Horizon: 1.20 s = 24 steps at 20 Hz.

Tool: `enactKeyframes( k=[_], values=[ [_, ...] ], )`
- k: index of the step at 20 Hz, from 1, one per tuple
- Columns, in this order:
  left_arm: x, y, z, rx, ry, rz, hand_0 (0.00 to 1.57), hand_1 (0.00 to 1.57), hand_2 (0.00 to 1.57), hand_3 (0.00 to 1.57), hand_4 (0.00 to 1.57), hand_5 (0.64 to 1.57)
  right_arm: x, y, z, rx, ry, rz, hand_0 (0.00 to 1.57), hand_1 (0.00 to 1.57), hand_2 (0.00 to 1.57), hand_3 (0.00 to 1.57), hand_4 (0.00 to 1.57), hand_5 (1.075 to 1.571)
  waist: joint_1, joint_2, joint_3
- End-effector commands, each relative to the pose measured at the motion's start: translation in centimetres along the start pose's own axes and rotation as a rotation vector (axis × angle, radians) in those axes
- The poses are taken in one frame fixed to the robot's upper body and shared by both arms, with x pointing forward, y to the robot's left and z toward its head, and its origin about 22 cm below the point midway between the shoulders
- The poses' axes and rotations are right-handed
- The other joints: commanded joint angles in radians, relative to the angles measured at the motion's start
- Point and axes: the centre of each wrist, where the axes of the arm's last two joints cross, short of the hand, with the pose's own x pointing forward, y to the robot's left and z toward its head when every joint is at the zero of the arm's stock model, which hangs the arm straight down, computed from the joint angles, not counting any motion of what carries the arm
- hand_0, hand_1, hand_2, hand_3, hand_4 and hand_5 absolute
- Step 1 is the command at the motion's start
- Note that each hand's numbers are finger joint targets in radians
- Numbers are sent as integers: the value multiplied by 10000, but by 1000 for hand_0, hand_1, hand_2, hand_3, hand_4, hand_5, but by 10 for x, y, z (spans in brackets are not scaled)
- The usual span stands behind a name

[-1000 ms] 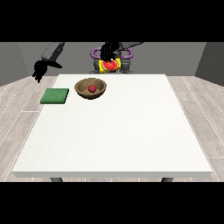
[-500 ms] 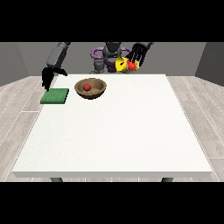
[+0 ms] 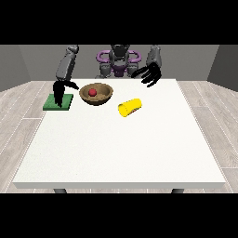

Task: Pick the cup and pour the ball into the bowl, then pick the bowl and place it on the pad

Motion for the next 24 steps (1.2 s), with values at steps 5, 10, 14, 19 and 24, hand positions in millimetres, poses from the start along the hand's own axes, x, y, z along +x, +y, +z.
enactKeyframes(
  k=[5, 10, 14, 19, 24],
  values=[
    [-77, 7, 47, -65, 1634, 2246, 0, 0, 0, 0, 0, 1520, -21, 59, -1, 962, 1134, 110, 0, 0, 0, 0, 185, 1544, -934, -771, 35],
    [-60, 16, 21, 149, 1866, 2497, 0, 0, 0, 0, 0, 1531, -55, 72, 25, 1212, 1867, 230, 0, 0, 0, 0, 0, 1544, -1113, -1120, 45],
    [-71, 13, 38, 57, 1430, 2333, 0, 0, 0, 0, 0, 1546, -53, 53, 23, 784, 1596, -79, 0, 0, 0, 0, 193, 1549, -920, -854, 46],
    [-38, 29, 12, -484, 468, 2437, 0, 0, 0, 0, 0, 1555, -80, 37, 54, 165, 1489, -127, 0, 0, 0, 0, 232, 1545, -69, -157, 57],
    [-20, 12, 10, -470, -268, 2488, 0, 0, 0, 0, 0, 1558, -72, 54, 36, -197, 823, -883, 0, 0, 0, 0, 151, 1525, 304, 402, 55]
  ],
)
